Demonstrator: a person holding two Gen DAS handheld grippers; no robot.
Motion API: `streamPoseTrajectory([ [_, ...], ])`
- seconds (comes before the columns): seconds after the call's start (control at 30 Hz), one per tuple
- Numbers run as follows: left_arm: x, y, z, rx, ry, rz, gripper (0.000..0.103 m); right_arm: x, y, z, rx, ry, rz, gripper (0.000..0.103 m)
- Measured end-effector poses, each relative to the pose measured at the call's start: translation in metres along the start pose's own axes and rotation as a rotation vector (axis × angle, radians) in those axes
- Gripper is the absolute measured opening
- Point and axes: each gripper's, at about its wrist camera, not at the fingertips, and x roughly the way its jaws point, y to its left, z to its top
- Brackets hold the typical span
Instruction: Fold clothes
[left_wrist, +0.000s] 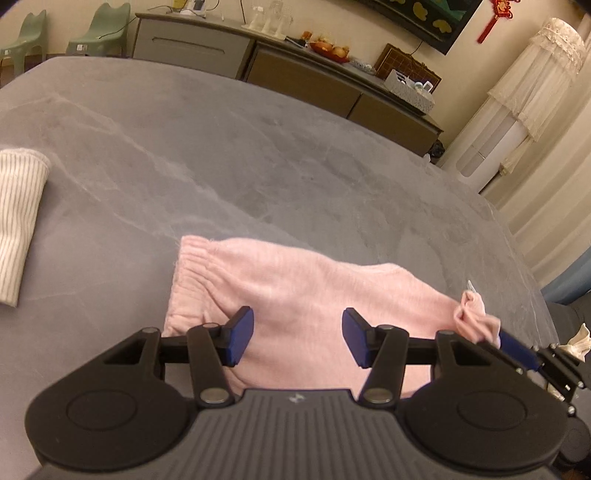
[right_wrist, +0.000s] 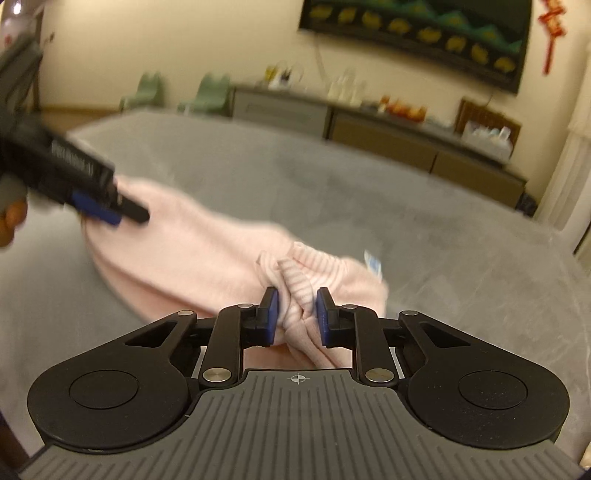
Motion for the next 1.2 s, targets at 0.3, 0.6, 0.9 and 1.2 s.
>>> streamPoseTrajectory([
  [0.3,0.007,0.001,-0.002,0.013,0.024,0.020,0.054,0.029,0.029,0.000,-0.060,0.072,0.067,0.020],
  [0.6,-0.045,0.034,0.015,-0.091,-0.096,-0.014,0.056,0.011,0.001,-0.002,0.021,0.052,0.031,0.049],
  [0.9,-0.021,0.031,0.005,-0.047,-0.005,-0.011,0.057,0.030,0.047,-0.008,-0.193,0.067,-0.004,0.062],
  [1.2,-0.018,0.029,0.000,0.016,-0.008,0.012,0.057,0.018,0.061,-0.023,-0.448,0.059,-0.263,0.044],
])
